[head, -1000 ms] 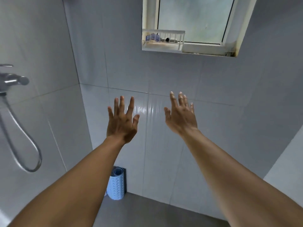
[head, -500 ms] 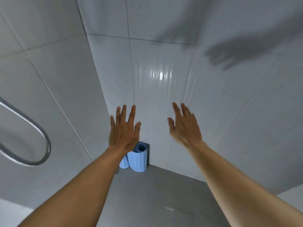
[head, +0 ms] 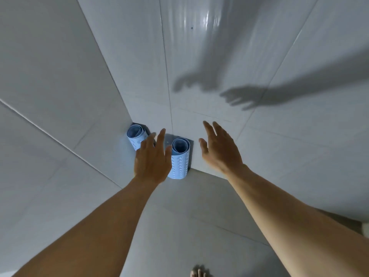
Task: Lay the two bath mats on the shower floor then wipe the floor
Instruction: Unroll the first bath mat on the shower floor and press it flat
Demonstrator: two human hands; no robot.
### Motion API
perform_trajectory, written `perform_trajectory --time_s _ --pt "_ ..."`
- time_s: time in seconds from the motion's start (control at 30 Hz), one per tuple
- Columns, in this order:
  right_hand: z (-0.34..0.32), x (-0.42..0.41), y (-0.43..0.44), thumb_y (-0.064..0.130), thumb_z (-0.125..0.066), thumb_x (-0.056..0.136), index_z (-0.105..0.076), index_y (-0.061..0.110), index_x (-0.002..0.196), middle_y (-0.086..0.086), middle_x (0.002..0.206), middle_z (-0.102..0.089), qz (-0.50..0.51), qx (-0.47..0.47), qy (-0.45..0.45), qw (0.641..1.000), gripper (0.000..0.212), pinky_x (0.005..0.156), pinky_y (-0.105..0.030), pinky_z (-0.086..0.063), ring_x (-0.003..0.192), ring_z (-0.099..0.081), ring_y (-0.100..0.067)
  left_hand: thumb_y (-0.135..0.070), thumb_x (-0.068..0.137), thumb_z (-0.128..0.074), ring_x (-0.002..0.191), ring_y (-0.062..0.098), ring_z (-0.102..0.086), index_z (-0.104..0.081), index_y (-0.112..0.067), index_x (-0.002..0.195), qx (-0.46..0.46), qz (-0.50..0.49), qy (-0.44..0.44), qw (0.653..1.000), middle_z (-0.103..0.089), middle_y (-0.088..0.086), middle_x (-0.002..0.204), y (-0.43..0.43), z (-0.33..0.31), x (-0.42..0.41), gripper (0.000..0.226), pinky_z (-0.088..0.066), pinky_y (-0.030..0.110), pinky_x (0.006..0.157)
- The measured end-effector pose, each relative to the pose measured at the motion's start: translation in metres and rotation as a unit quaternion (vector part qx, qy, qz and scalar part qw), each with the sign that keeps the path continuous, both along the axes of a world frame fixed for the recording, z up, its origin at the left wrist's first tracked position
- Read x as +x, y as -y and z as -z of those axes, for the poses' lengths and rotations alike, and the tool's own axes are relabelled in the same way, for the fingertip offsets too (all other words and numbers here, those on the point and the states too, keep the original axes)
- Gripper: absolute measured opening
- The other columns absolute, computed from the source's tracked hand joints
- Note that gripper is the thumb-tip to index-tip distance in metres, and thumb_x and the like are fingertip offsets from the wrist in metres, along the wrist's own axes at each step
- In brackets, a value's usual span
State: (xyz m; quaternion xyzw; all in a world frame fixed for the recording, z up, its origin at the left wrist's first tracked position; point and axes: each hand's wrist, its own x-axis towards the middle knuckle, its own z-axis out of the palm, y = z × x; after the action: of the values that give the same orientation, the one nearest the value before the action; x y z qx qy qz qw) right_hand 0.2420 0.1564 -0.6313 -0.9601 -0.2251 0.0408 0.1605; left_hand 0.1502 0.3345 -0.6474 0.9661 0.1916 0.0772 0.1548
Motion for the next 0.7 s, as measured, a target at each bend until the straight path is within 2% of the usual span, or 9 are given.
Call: perform_trajectory --time_s 0.2,0.37,0.43,0.5,0.6,0.63,0.7 --pt "0.113 0.044 -0.046 0.032 -0.041 0.105 -0.028 0.013 0.155 -0.017 0.157 -0.032 -0.029 0.013 -0.03 0.999 0.056 0.115 -0.047 -0.031 0.142 -0.035 -0.034 -0.04 0.102 -0.038 0.127 0.034 -0.047 -0.019 -0.026 0.155 -0.022 -0.022 -0.03 0.999 -0.037 0.01 0.15 -0.016 0.111 0.043 0.058 -0.047 0.05 0.096" --pt "0.18 0.07 -0.07 0.032 -0.042 0.105 -0.031 0.013 0.154 -0.014 0.152 -0.039 -0.029 0.017 -0.062 0.997 0.054 0.108 -0.043 -0.036 0.136 -0.041 -0.033 -0.041 0.102 -0.037 0.113 0.038 -0.056 -0.036 -0.016 0.137 -0.097 -0.142 -0.078 0.982 -0.05 0.012 0.13 -0.02 0.171 0.066 0.043 -0.044 0.046 0.081" --pt "0.202 0.078 -0.072 0.032 -0.041 0.105 -0.031 0.014 0.153 -0.012 0.149 -0.042 -0.025 0.017 -0.071 0.997 0.053 0.103 -0.043 -0.039 0.133 -0.044 -0.032 -0.044 0.102 -0.034 0.106 0.04 -0.06 -0.042 -0.014 0.128 -0.162 -0.212 -0.098 0.959 -0.06 0.014 0.12 -0.019 0.187 0.077 0.041 -0.039 0.042 0.076" --pt "0.22 0.086 -0.075 0.032 -0.04 0.105 -0.031 0.015 0.152 -0.012 0.145 -0.044 -0.023 0.023 -0.08 0.996 0.051 0.096 -0.044 -0.044 0.129 -0.047 -0.032 -0.045 0.103 -0.031 0.11 0.039 -0.058 -0.045 -0.012 0.133 -0.258 -0.283 -0.112 0.917 -0.061 0.017 0.124 -0.018 0.204 0.088 0.047 -0.039 0.042 0.079" --pt "0.239 0.094 -0.077 0.029 -0.042 0.105 -0.035 0.015 0.15 -0.014 0.139 -0.047 -0.02 0.036 -0.09 0.995 0.047 0.088 -0.043 -0.047 0.121 -0.053 -0.034 -0.047 0.102 -0.032 0.126 0.037 -0.049 -0.038 -0.01 0.147 -0.422 -0.354 -0.086 0.83 -0.049 0.018 0.143 -0.019 0.228 0.107 0.059 -0.041 0.045 0.103" --pt "0.243 0.095 -0.078 0.027 -0.043 0.105 -0.036 0.015 0.149 -0.015 0.139 -0.048 -0.021 0.044 -0.093 0.994 0.047 0.086 -0.042 -0.047 0.119 -0.055 -0.035 -0.05 0.101 -0.033 0.127 0.037 -0.047 -0.037 -0.012 0.149 -0.448 -0.348 -0.079 0.82 -0.047 0.016 0.145 -0.02 0.234 0.112 0.061 -0.041 0.048 0.106" --pt "0.252 0.097 -0.079 0.025 -0.045 0.104 -0.037 0.015 0.148 -0.014 0.141 -0.048 -0.025 0.066 -0.11 0.991 0.046 0.088 -0.041 -0.046 0.118 -0.056 -0.033 -0.058 0.097 -0.035 0.13 0.035 -0.046 -0.037 -0.021 0.15 -0.467 -0.315 -0.073 0.823 -0.046 0.011 0.148 -0.022 0.245 0.119 0.065 -0.044 0.054 0.105"
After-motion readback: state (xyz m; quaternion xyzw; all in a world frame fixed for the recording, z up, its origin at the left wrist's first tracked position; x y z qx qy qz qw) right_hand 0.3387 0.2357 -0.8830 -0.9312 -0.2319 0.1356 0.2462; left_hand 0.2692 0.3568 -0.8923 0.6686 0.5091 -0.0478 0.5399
